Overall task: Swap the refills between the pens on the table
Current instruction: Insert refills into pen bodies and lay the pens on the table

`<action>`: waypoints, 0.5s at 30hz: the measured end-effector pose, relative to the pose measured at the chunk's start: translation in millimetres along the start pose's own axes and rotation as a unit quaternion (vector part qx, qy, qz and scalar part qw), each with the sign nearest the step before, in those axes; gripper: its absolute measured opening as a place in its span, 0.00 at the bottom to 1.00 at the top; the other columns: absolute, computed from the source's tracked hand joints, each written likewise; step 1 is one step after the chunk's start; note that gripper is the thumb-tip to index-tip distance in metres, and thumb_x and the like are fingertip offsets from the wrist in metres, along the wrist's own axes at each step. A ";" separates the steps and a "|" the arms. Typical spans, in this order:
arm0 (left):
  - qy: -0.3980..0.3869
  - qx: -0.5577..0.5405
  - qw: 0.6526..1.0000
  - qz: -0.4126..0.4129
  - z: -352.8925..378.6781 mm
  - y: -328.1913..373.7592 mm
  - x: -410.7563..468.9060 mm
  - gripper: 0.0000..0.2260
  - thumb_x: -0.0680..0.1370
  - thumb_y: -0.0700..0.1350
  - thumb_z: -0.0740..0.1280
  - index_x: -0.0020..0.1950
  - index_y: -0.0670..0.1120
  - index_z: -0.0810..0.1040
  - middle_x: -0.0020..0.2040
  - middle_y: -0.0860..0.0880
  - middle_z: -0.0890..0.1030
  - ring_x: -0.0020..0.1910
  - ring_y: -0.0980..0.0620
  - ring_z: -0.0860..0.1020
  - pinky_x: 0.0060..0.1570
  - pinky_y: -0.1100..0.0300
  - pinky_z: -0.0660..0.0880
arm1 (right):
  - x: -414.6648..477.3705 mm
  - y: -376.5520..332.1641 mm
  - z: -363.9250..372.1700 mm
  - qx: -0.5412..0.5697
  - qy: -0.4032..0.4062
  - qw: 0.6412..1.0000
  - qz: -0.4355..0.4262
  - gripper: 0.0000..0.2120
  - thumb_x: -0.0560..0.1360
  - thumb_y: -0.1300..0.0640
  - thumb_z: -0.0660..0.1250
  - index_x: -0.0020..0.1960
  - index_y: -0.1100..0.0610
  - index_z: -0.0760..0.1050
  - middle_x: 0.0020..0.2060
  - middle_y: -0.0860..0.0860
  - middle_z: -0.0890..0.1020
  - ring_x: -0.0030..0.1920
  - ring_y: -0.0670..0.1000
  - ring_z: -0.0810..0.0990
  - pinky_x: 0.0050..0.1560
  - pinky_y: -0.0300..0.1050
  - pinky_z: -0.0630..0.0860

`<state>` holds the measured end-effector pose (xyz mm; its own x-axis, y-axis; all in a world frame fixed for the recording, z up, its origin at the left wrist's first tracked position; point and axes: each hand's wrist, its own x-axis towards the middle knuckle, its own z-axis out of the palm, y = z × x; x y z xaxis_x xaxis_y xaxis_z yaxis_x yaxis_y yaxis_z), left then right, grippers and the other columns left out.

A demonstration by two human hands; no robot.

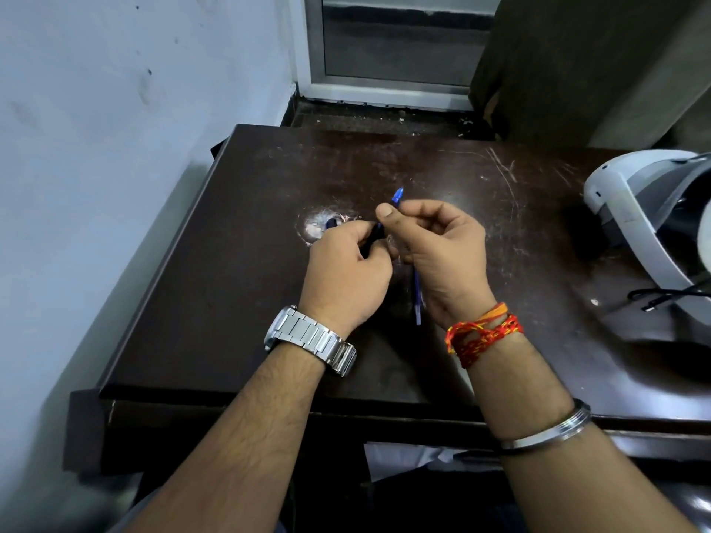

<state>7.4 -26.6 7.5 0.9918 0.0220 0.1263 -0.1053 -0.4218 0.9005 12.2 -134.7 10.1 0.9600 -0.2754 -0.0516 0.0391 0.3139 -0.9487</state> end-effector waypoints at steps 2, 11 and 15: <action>0.007 0.003 1.000 0.002 0.0 0.9 -0.2 0.08 0.74 0.43 0.64 0.43 0.49 0.84 0.36 0.50 0.85 0.33 0.51 0.80 0.33 0.59 0.76 | 0.5 0.2 -0.6 0.000 0.001 1.000 0.006 0.10 0.70 0.63 0.78 0.43 0.60 0.76 0.29 0.50 0.76 0.26 0.44 0.76 0.27 0.34 0.73; 0.013 0.024 0.999 0.021 -0.1 2.0 -0.9 0.07 0.74 0.40 0.66 0.43 0.49 0.83 0.34 0.49 0.84 0.28 0.54 0.78 0.30 0.63 0.74 | 0.7 -1.6 0.9 0.021 -0.014 0.999 0.025 0.08 0.71 0.62 0.76 0.47 0.60 0.79 0.32 0.51 0.77 0.28 0.44 0.75 0.27 0.34 0.73; 0.013 0.038 0.999 0.032 -0.6 2.1 -1.2 0.07 0.74 0.40 0.65 0.42 0.47 0.83 0.34 0.48 0.84 0.26 0.54 0.75 0.27 0.66 0.70 | 1.0 -0.5 1.2 0.012 0.004 1.000 0.012 0.09 0.69 0.63 0.78 0.44 0.59 0.78 0.31 0.52 0.77 0.27 0.46 0.76 0.28 0.36 0.73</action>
<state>6.0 -27.0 9.4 0.9806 0.0161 0.1952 -0.1622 -0.4914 0.8557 13.5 -134.0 10.9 0.9585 -0.2745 -0.0776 0.0221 0.3426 -0.9392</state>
